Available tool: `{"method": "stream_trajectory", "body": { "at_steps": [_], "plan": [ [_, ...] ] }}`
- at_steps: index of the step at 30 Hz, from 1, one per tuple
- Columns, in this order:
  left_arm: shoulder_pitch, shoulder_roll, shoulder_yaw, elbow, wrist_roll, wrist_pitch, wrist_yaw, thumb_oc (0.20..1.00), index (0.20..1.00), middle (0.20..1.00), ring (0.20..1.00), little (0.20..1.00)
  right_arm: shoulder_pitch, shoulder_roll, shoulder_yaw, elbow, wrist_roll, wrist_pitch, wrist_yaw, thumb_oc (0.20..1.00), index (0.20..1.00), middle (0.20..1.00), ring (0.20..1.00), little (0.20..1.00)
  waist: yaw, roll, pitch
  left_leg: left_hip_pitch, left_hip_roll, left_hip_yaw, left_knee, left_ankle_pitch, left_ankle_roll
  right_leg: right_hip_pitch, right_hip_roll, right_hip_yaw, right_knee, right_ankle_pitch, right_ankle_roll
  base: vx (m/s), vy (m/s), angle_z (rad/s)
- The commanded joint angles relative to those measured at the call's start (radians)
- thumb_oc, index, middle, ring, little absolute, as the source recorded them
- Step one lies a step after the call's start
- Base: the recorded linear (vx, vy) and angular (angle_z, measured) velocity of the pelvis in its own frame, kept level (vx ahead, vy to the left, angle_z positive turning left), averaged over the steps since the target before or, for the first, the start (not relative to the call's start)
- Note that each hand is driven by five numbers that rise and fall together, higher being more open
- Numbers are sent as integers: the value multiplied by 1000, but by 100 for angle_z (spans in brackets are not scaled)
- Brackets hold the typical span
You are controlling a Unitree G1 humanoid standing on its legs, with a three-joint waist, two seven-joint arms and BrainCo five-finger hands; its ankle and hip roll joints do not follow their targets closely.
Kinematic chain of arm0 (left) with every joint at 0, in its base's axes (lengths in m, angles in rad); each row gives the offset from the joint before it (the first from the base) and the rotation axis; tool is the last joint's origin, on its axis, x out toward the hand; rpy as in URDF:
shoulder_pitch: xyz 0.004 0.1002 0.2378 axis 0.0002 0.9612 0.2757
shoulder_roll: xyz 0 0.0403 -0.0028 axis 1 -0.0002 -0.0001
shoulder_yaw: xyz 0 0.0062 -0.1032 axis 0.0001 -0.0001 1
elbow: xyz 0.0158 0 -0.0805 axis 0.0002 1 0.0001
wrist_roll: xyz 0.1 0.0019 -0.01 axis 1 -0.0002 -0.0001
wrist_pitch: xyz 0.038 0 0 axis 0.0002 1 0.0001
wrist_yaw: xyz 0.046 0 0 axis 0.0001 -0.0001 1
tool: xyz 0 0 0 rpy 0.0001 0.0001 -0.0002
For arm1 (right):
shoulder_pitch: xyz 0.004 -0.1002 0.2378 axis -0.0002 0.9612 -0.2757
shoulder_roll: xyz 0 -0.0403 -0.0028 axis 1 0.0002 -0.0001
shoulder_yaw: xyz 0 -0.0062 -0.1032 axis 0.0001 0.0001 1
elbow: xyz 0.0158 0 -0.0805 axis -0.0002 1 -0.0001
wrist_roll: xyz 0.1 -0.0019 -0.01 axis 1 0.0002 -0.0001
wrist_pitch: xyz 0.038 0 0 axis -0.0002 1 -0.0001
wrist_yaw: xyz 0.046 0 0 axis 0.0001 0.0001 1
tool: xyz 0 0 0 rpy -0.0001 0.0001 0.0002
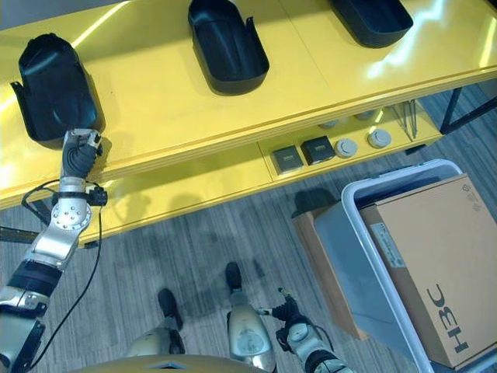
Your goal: Move parts from the plastic box to the shelf.
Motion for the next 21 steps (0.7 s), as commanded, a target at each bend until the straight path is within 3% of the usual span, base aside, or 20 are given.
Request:
{"method": "stream_trajectory", "body": {
  "at_steps": [1,6,13,14,15,16,19,21],
  "plan": [
    [-82,68,11,43,-24,-29,52,200,200,200,200,200,10,32,65,9,18,-3,-17,1000,1000,1000,1000,1000,-9,-13,-17,13,71,-64,0,-25,-59,11,-46,23,2,-33,69,0,0,0],
    [-39,62,16,-7,-8,-33,39,200,200,200,200,200,16,33,56,16,21,0,-19,1000,1000,1000,1000,1000,-3,-12,-22,33,73,-62,0,-30,-61,31,-45,22,2,-40,66,7,-4,0],
    [183,-48,20,-172,-48,-79,-81,200,200,200,200,200,27,38,1,52,21,23,-15,1000,1000,1000,1000,1000,26,-5,-81,150,60,-73,0,-71,-47,159,-63,-8,8,-79,67,83,5,5],
    [253,-94,24,-212,-76,-94,-101,416,416,416,416,416,27,44,-25,60,33,24,-21,1000,1000,1000,1000,1000,36,-3,-107,182,53,-81,0,-82,-41,190,-69,-16,13,-91,67,71,37,17],
    [318,-130,18,-266,-70,-102,-107,884,884,884,884,884,20,46,-47,69,45,25,-29,1000,1000,1000,1000,1000,52,-7,-129,207,46,-94,0,-91,-35,221,-74,-29,19,-105,68,90,42,26],
    [345,-153,16,-269,-58,-110,-95,1000,1000,1000,1000,1000,22,50,-57,74,56,24,-36,1000,1000,1000,1000,1000,60,-11,-139,222,43,-98,0,-97,-32,240,-77,-34,21,-113,68,80,16,35],
    [482,-155,-31,-202,81,-85,-30,1000,1000,1000,1000,1000,40,79,-76,116,85,19,-68,1000,1000,1000,1000,1000,102,-29,-158,259,31,-124,0,-113,-20,302,-90,-65,22,-131,73,38,2,42],
    [628,-114,-64,-83,196,-37,-105,1000,1000,1000,1000,1000,48,80,-81,123,90,9,-79,1000,1000,1000,1000,1000,132,-34,-153,266,21,-147,0,-114,-11,329,-98,-87,15,-131,74,-13,8,33]
  ]
}}
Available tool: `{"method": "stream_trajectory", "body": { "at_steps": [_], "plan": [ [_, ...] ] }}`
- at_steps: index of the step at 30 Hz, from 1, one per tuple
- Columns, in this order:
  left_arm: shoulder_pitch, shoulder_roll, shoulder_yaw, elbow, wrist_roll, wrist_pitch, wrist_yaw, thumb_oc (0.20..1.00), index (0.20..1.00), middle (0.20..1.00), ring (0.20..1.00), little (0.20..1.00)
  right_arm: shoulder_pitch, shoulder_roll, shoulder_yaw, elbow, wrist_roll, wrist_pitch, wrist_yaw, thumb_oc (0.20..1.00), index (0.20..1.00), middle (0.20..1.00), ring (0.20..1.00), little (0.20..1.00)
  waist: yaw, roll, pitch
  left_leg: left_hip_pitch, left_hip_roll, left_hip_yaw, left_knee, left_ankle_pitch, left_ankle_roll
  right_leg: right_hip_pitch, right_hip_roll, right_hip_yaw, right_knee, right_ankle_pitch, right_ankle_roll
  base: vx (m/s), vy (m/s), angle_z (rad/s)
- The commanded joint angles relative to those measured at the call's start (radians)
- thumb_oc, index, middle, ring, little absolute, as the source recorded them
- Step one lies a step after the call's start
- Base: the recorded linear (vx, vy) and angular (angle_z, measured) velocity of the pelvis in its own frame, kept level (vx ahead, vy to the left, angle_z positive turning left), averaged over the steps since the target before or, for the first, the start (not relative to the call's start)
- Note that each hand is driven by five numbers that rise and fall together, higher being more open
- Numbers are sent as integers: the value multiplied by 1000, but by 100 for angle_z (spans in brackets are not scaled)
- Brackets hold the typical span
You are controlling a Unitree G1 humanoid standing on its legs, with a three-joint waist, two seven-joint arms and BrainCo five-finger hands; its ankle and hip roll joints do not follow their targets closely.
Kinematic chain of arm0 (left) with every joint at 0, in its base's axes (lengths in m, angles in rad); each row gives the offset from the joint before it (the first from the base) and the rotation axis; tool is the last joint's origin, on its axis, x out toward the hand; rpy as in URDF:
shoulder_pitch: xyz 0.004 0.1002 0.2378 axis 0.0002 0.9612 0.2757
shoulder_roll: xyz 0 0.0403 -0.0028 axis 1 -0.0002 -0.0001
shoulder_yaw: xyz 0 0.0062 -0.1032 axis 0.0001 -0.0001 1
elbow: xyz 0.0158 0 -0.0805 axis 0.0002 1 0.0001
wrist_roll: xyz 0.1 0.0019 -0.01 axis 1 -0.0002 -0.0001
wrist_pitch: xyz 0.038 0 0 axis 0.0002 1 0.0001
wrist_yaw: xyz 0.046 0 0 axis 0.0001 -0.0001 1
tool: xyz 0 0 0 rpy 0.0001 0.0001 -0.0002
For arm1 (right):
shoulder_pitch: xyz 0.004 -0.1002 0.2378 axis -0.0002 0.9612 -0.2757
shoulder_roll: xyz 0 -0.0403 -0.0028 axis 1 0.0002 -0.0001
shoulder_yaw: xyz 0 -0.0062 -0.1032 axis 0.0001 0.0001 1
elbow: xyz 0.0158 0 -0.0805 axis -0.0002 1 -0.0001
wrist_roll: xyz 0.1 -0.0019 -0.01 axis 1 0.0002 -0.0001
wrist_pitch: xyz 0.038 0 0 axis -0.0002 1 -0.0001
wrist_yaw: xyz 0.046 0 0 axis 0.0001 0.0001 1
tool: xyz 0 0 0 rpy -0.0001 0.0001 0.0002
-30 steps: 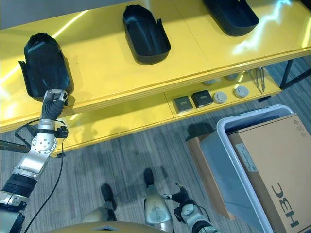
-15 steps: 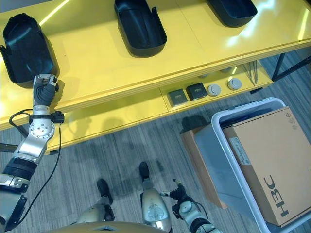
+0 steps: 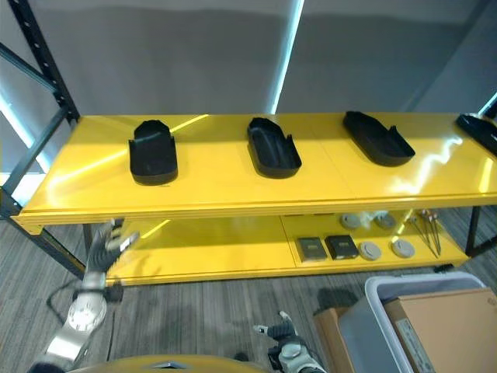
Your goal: Move parts from the plastic box to the shelf.
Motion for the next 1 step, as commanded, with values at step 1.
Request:
{"method": "stream_trajectory", "body": {
  "at_steps": [1],
  "plan": [
    [-102,-13,35,-29,111,2,-42,1000,1000,1000,1000,1000,-31,-15,14,58,33,-15,-38,1000,1000,1000,1000,1000,-19,0,60,-3,36,-47,2,-36,-13,-8,-72,5,15,-35,64,-26,16,32]
  ]
}}
